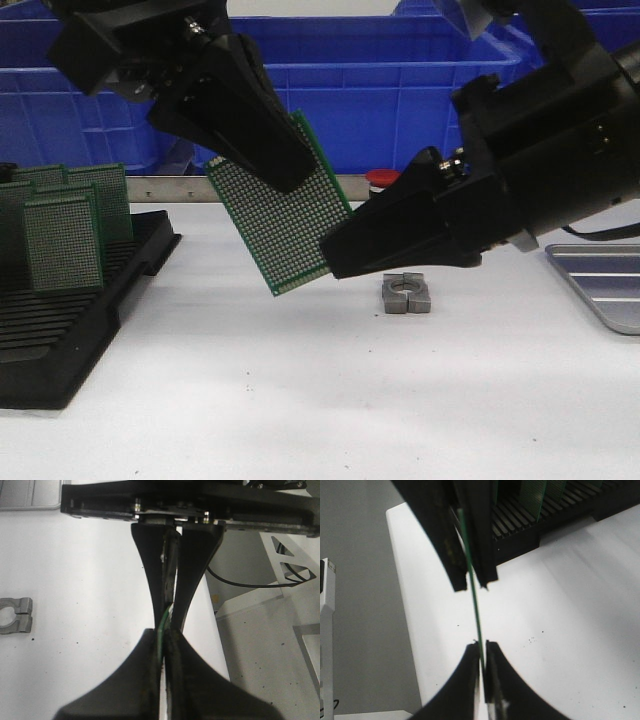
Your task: Place circuit board on tray
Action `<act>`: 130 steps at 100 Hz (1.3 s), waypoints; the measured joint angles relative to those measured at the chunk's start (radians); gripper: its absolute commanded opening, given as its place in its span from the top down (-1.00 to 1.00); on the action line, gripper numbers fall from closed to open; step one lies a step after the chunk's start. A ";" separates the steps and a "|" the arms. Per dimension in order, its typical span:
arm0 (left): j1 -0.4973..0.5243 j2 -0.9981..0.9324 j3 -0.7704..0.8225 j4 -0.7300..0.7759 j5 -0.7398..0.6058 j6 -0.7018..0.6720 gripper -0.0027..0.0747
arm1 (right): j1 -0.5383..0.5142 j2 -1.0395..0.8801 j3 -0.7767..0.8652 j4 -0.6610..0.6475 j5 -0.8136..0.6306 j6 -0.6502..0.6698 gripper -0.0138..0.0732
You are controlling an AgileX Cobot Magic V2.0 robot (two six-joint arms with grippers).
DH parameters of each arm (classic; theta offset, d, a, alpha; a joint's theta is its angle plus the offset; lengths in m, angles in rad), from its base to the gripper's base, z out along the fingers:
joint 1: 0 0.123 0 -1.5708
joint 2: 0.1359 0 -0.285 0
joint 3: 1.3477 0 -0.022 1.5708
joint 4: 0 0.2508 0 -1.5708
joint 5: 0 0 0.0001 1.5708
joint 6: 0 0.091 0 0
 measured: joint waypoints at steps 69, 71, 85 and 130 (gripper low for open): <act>0.117 0.000 -0.005 0.004 -0.045 -0.070 -0.27 | -0.177 -0.002 0.000 -0.229 -0.027 0.709 0.82; 0.121 0.000 -0.005 0.004 -0.045 -0.075 -0.27 | -0.198 -0.005 0.000 -0.229 -0.025 0.708 0.82; 0.142 0.000 -0.005 0.008 -0.051 -0.092 -0.27 | -0.365 -0.034 0.000 -0.226 -0.019 0.717 0.82; 0.144 0.000 -0.005 0.008 -0.051 -0.096 -0.27 | -0.777 -0.040 0.000 -0.167 -0.158 0.721 0.82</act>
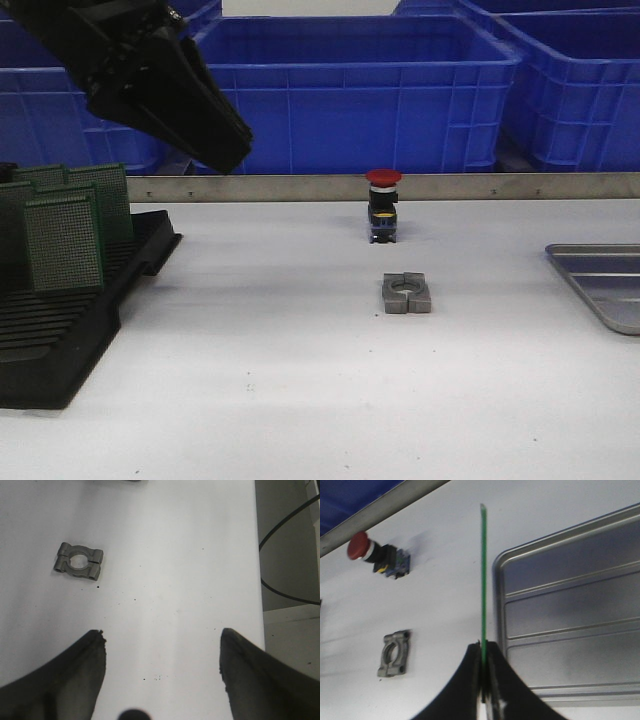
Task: Place circuit board on tray
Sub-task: 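Lower the board onto the silver tray with the right gripper and release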
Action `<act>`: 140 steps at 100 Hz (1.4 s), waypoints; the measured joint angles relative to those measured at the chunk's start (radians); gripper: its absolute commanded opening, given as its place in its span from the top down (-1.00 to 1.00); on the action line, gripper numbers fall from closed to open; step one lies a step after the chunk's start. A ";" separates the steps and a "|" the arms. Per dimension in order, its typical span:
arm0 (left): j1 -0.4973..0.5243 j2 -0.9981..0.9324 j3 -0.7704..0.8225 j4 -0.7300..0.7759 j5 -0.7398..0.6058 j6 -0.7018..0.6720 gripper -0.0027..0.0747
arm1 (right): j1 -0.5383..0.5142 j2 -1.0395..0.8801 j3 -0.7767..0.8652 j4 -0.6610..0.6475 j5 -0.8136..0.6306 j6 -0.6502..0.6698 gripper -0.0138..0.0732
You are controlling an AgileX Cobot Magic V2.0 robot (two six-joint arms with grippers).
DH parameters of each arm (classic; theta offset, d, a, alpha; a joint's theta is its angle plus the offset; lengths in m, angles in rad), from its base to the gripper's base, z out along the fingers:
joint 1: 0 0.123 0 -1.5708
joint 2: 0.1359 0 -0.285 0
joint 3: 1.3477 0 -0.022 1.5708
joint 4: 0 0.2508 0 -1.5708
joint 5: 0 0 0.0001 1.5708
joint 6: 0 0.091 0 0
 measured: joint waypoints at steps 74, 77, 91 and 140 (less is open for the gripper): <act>0.000 0.000 0.000 0.000 0.000 0.000 -0.27 | -0.002 0.228 -0.118 0.067 -0.084 0.004 -0.61; 0.000 0.000 0.000 0.000 0.000 0.000 -0.27 | -0.002 0.228 -0.118 0.066 -0.084 0.004 -0.67; 0.000 0.000 0.000 0.000 0.000 0.000 -0.27 | -0.002 0.228 -0.118 0.066 -0.084 0.004 -0.67; 0.000 -0.146 0.000 0.192 -0.108 -0.080 -0.26 | -0.002 0.159 -0.118 -0.098 -0.052 0.004 -0.67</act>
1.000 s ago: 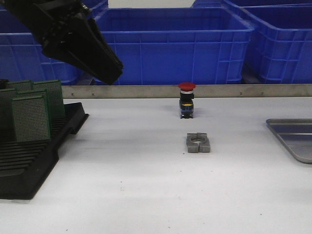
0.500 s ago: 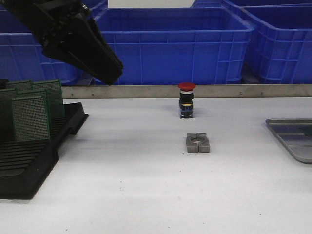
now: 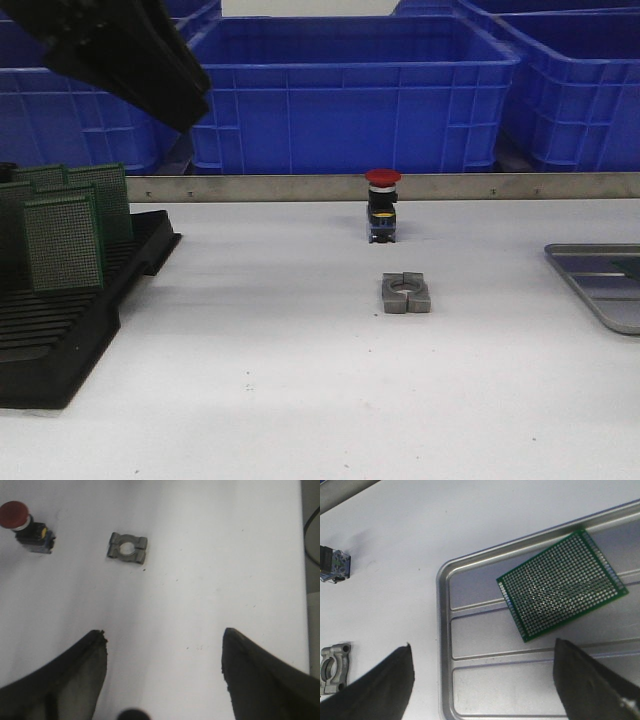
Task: Place circuit board on tray
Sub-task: 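Lower the board onto the silver tray with the right gripper and release, then reach the left gripper into the rack and grasp another green board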
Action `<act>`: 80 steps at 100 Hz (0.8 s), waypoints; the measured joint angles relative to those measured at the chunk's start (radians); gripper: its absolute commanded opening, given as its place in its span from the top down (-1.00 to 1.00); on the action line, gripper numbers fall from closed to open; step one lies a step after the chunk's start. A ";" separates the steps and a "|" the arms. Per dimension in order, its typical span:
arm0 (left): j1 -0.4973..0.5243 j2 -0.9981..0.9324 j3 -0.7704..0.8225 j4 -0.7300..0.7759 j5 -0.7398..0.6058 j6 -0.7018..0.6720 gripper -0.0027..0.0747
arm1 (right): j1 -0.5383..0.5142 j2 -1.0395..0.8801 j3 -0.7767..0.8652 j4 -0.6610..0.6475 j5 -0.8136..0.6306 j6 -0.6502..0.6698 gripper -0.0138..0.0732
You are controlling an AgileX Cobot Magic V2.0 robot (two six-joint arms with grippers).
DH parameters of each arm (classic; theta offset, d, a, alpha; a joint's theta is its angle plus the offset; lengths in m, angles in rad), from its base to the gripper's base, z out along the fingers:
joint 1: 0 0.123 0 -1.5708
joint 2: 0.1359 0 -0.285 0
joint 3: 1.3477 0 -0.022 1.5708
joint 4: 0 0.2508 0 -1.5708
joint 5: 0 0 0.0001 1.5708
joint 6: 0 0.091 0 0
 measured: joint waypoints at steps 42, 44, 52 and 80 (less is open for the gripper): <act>0.000 -0.112 0.000 0.604 0.017 -0.303 -0.26 | 0.000 -0.007 0.000 -0.009 0.004 0.000 -0.67; 0.000 -0.112 0.005 0.631 0.022 -0.306 -0.26 | 0.000 -0.007 0.000 -0.009 0.004 0.000 -0.67; 0.000 -0.098 0.024 0.714 0.028 -0.309 -0.26 | 0.000 -0.007 0.000 -0.009 0.004 0.000 -0.67; 0.000 0.016 0.053 0.776 -0.096 -0.311 -0.26 | 0.000 -0.007 0.000 -0.009 0.004 0.000 -0.67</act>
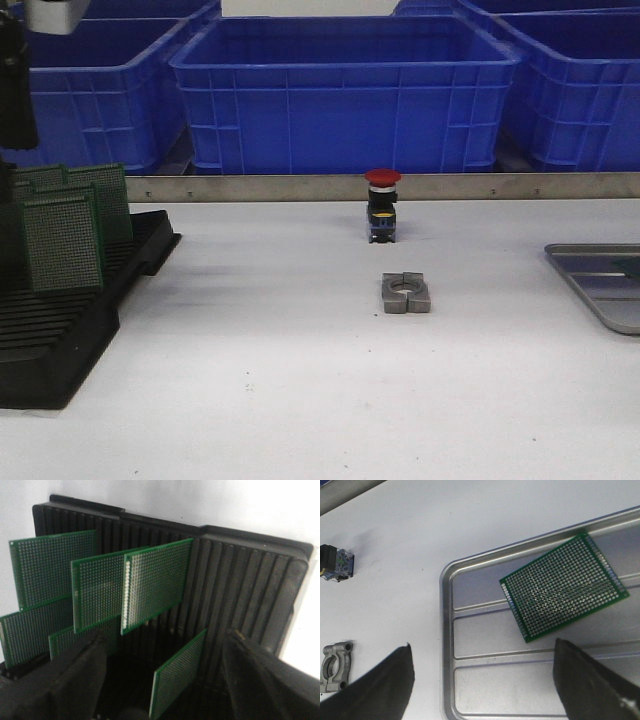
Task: Place circuit board on tray
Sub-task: 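Reach the left gripper into the rack and grasp another green board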
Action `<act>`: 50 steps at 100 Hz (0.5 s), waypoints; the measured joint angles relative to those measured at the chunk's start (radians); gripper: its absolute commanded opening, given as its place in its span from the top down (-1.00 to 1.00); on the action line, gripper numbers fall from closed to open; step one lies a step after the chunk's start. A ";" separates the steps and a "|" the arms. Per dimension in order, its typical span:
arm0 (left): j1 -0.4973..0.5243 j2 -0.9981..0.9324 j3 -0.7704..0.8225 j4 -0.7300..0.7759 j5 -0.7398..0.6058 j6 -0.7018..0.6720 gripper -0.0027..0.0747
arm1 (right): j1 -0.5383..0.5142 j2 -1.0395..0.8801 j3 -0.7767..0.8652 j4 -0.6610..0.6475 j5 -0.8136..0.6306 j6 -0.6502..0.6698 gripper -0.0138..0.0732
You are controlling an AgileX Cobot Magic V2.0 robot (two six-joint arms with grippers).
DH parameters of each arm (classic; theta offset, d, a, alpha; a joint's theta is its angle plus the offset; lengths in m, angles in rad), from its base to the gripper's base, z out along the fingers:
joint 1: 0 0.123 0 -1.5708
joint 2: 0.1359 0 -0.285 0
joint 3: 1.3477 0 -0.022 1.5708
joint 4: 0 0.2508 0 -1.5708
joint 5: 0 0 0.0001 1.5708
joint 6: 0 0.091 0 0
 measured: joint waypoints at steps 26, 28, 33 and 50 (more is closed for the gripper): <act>0.000 0.048 0.000 -0.006 -0.079 0.000 -0.26 | 0.000 0.000 0.000 0.000 0.000 0.000 -0.67; 0.000 0.054 0.000 -0.006 -0.081 0.000 -0.26 | 0.000 0.000 0.000 0.000 0.000 0.000 -0.67; 0.000 0.070 0.000 -0.006 -0.086 0.000 -0.26 | 0.000 0.000 0.000 0.000 0.000 0.000 -0.67; 0.000 0.125 0.000 -0.008 -0.090 0.000 -0.26 | 0.000 0.000 0.000 0.000 0.000 0.000 -0.67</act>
